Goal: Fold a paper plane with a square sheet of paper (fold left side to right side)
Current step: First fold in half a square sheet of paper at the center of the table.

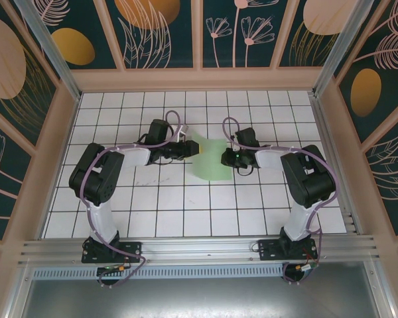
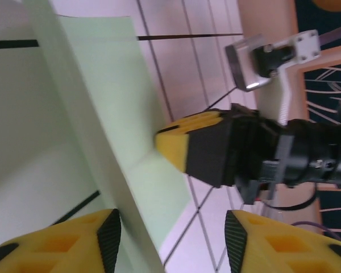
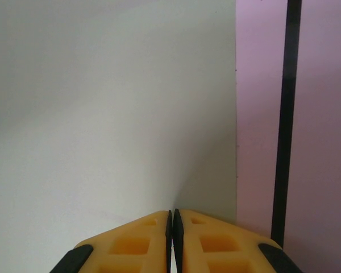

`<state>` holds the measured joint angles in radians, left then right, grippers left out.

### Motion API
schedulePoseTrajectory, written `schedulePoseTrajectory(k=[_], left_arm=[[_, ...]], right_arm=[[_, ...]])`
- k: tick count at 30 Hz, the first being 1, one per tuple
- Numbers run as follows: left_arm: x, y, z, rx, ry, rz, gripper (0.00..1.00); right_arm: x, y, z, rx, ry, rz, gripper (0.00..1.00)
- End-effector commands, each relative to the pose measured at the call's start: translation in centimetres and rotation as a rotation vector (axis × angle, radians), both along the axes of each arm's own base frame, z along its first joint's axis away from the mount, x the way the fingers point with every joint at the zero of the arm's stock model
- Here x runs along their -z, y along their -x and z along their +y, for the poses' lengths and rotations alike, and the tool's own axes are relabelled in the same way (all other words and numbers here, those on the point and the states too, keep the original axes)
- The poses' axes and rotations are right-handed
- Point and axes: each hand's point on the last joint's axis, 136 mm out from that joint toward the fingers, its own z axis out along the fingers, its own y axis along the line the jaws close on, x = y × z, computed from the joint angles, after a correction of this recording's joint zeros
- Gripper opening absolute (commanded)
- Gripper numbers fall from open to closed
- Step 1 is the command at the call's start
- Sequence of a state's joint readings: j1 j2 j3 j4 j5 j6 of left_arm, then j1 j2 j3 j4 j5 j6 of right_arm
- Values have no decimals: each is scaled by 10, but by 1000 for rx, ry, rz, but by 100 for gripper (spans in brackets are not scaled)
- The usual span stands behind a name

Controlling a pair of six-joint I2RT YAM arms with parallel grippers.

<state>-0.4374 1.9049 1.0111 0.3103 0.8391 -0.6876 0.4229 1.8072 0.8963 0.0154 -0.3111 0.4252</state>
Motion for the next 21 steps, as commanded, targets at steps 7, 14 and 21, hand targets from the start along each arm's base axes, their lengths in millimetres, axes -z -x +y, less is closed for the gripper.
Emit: schedulePoseTrajectory(k=[7, 14, 21], left_arm=[[-20, -3, -36, 74, 107, -14, 63], [-13, -5, -45, 82, 120, 1, 65], [4, -8, -46, 67, 98, 27, 58]], right_arm=[[32, 30, -10, -10, 71, 108, 16], [16, 21, -7, -9, 46, 55, 17], [-42, 0, -11, 39, -47, -105, 28]])
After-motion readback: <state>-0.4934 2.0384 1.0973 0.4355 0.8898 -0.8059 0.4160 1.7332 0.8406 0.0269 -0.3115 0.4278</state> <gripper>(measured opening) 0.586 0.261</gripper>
